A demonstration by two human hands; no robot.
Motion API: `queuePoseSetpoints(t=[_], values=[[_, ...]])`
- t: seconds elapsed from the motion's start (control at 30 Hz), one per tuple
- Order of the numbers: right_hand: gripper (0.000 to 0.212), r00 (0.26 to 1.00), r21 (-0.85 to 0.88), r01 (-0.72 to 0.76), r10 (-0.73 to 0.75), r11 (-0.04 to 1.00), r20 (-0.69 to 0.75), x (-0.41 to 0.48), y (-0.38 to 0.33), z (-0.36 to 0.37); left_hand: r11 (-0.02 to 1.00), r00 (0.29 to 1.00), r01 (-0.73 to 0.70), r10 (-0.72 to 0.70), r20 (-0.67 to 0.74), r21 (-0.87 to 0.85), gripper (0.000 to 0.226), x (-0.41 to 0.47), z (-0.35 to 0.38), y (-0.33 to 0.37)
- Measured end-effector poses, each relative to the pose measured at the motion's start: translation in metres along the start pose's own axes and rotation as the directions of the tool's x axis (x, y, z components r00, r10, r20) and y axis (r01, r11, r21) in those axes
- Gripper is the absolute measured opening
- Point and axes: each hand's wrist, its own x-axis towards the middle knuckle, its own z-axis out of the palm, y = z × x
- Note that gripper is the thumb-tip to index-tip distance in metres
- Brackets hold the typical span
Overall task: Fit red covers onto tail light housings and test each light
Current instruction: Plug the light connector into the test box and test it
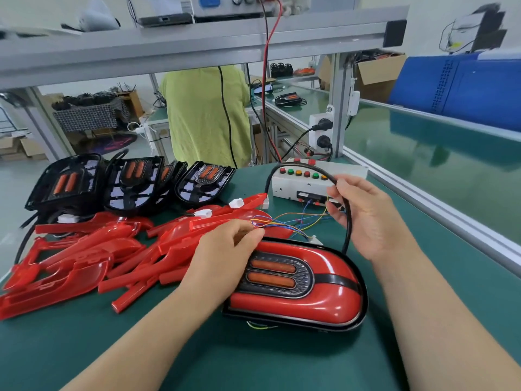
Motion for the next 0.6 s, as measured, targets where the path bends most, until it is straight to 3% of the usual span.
queuePoseSetpoints(t=[0.07,0.13,0.2,0.27,0.33,0.47,0.53,0.6], values=[[0.020,0.999,-0.004,0.001,-0.001,1.000,0.032,0.000,0.000,-0.001,0.995,0.995,-0.086,0.088,-0.042,0.042,0.018,0.008,-0.001,0.004],[0.025,0.998,-0.033,0.022,-0.020,0.999,0.056,-0.001,-0.001,-0.001,0.997,0.996,-0.082,0.082,-0.016,0.010,0.033,0.022,0.002,0.009],[0.011,0.996,-0.110,0.047,-0.038,0.993,0.085,-0.002,-0.001,-0.001,0.984,0.997,0.065,-0.058,0.050,-0.166,0.045,0.039,0.006,0.020],[0.026,0.992,-0.195,0.084,-0.065,0.977,0.105,-0.001,0.001,-0.003,0.908,0.963,0.256,-0.212,0.164,-0.331,0.053,0.057,0.009,0.028],[0.027,0.986,-0.335,0.129,-0.085,0.933,0.144,-0.003,-0.001,-0.004,0.834,0.919,0.377,-0.285,0.272,-0.403,0.054,0.072,0.012,0.031],[0.032,0.983,-0.648,0.103,0.022,0.755,0.183,-0.010,-0.008,-0.003,0.785,0.888,0.443,-0.318,0.333,-0.432,0.013,0.082,0.017,0.035],[0.025,0.988,-0.794,0.107,0.026,0.599,0.153,-0.008,-0.016,0.002,0.790,0.906,0.410,-0.292,0.308,-0.456,0.010,0.084,0.018,0.035],[0.005,0.987,-0.901,0.158,-0.043,0.403,0.154,-0.002,-0.028,0.012,0.800,0.925,0.360,-0.237,0.298,-0.481,0.015,0.085,0.018,0.037]])
